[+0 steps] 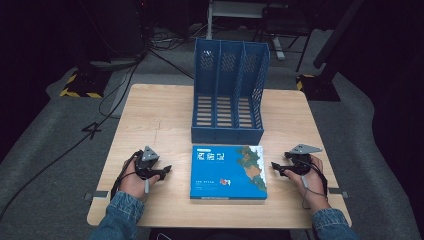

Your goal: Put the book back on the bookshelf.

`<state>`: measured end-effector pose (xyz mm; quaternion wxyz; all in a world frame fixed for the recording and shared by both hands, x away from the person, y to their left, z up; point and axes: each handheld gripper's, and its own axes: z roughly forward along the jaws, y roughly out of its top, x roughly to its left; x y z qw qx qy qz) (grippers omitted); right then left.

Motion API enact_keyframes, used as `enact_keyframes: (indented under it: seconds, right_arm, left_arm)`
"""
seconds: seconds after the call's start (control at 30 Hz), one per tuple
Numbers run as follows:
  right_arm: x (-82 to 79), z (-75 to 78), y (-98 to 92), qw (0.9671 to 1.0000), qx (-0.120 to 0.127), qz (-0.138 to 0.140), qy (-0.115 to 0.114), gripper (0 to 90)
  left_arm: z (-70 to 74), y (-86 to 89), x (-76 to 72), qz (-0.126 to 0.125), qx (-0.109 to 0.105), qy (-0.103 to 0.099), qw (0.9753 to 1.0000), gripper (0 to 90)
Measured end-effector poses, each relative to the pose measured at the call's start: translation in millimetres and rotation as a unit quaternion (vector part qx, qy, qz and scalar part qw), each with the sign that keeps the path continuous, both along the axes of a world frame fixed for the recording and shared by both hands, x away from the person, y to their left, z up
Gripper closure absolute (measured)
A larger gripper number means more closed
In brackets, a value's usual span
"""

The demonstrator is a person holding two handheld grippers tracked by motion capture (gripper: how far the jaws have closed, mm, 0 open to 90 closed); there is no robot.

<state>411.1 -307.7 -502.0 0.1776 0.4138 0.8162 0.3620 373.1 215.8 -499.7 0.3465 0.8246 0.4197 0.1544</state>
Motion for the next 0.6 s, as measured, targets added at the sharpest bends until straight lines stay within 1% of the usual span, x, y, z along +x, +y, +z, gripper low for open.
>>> enact_keyframes:
  seconds: [0.03, 0.13, 0.2, 0.23, 0.27, 0.33, 0.43, 0.47, 0.5, 0.57, 0.6]
  right_arm:
    - [-0.5, 1.2, 0.3, 1.0000, 0.004, 0.003, 0.002, 25.5]
    - [-4.0, 7.2, 3.3, 0.9999, 0.005, 0.008, -0.005, 25.2]
    - [-5.8, 9.9, 4.4, 0.9999, 0.007, 0.011, -0.005, 25.1]
    - [-5.8, 9.9, 4.4, 0.9999, 0.007, 0.011, -0.005, 25.1]
    - [-8.7, 12.9, 5.8, 0.9997, 0.012, 0.019, -0.008, 24.4]
    - [-9.9, 13.9, 6.5, 0.9997, 0.013, 0.021, -0.007, 24.2]
    - [-13.9, 18.5, 9.4, 0.9992, 0.018, 0.034, -0.005, 23.2]
    - [-15.3, 19.9, 10.9, 0.9990, 0.022, 0.039, -0.004, 23.1]
    - [-16.9, 21.4, 12.6, 0.9988, 0.023, 0.043, -0.003, 23.1]
    - [-20.3, 24.3, 16.8, 0.9982, 0.025, 0.054, -0.001, 22.5]
    - [-21.6, 25.3, 18.7, 0.9980, 0.025, 0.059, -0.001, 22.4]
  left_arm:
    - [1.6, -0.4, -0.4, 0.000, -0.003, 0.000, 1.0000, 39.3]
    - [6.6, -3.6, -2.6, 0.004, -0.025, -0.003, 0.9997, 39.3]
    - [8.2, -4.2, -2.9, 0.003, -0.025, -0.002, 0.9997, 38.9]
    - [10.7, -6.0, -3.6, 0.002, -0.022, -0.002, 0.9997, 38.9]
    - [12.5, -7.2, -3.6, -0.001, -0.021, -0.003, 0.9998, 38.9]
    - [15.2, -10.1, -3.9, -0.005, -0.024, -0.001, 0.9997, 38.6]
    - [19.2, -17.1, -6.2, -0.015, -0.032, 0.007, 0.9993, 38.4]
    - [21.0, -19.1, -7.1, -0.020, -0.032, 0.008, 0.9993, 38.5]
    - [22.5, -21.2, -7.9, -0.021, -0.036, 0.009, 0.9991, 38.5]
    - [26.7, -26.2, -9.3, -0.027, -0.052, 0.010, 0.9982, 38.1]
    - [28.7, -28.6, -9.7, -0.031, -0.061, 0.014, 0.9976, 37.9]
